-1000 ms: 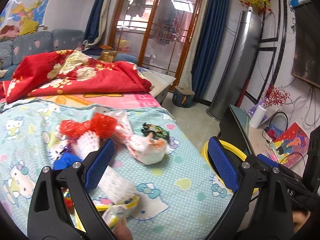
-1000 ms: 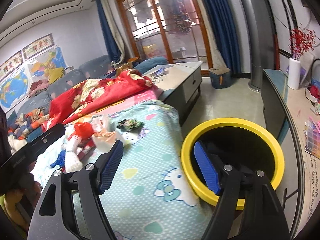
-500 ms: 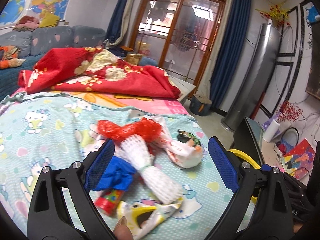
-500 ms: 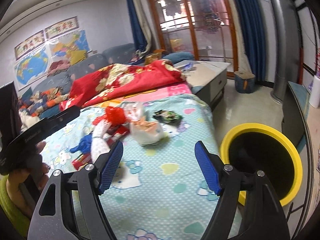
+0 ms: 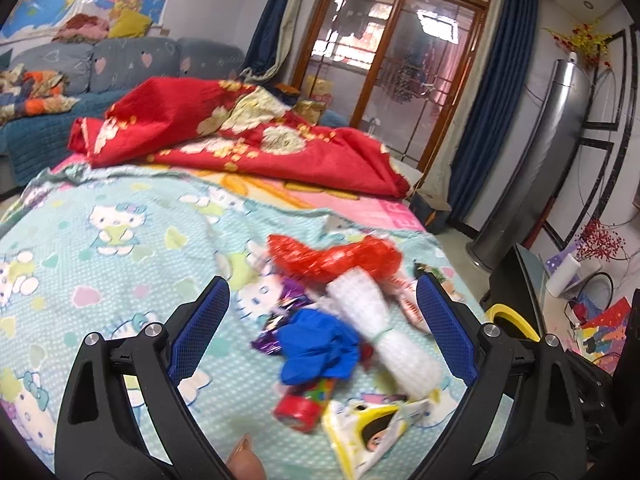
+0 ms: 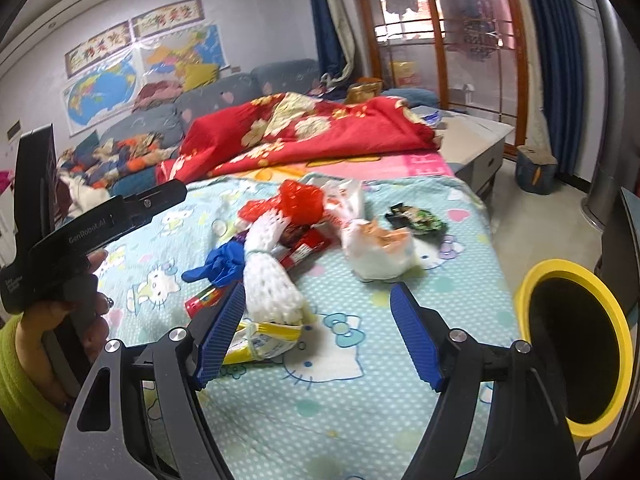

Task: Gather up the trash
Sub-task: 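Grasp another white foam net with the right tool while the left tool grasps the blue bag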

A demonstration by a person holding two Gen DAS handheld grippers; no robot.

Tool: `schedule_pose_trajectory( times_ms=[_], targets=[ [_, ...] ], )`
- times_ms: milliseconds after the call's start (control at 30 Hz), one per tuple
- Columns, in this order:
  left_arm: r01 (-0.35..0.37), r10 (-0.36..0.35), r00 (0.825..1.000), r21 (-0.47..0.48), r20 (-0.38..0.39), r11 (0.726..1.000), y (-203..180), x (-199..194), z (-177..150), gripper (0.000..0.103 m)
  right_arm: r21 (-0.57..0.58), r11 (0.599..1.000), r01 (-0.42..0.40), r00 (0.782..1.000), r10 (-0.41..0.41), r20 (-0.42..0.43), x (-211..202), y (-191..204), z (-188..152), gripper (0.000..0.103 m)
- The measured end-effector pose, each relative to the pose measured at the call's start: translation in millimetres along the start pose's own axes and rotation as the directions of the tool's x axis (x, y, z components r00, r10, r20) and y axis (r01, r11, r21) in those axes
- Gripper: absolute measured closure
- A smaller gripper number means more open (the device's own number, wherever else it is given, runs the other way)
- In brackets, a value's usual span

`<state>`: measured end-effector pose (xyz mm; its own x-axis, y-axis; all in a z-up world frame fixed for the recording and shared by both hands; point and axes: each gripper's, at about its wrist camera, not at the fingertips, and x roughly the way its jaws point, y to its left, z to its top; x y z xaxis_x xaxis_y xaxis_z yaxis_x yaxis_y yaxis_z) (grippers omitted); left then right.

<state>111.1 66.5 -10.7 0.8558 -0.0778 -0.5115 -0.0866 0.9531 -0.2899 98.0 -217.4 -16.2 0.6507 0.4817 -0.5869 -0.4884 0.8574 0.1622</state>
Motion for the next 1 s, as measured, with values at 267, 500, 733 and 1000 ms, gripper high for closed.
schedule_pose_trajectory(
  times_ms=[267,500,733,1000],
  targets=[
    [0.028,-0.032,0.996,-0.045,-0.085,0.999,32.2,5.7,-9.7,0.017,0.005,0.998,-0.064,0.994,0.064,-0.085,32.7,9.0,4.6,0.031],
    [0.110,-0.126,0.980,-0.111,-0.152,0.988,44.0,18.6,-20.5,0.030,-0.015,0.997,-0.079,0.989,0.077,-0.127,55.5,19.4,5.3,0.031],
    [0.164,-0.191,0.960,-0.143,-0.204,0.976,44.1,31.6,-32.0,0.038,-0.023,0.996,-0.091,0.986,0.086,-0.144,69.9,26.2,2.6,0.035],
    [0.189,-0.224,0.946,-0.166,-0.234,0.968,39.3,44.4,-38.0,0.049,-0.024,0.995,-0.095,0.985,0.091,-0.146,73.7,28.1,-1.3,0.051]
  ],
)
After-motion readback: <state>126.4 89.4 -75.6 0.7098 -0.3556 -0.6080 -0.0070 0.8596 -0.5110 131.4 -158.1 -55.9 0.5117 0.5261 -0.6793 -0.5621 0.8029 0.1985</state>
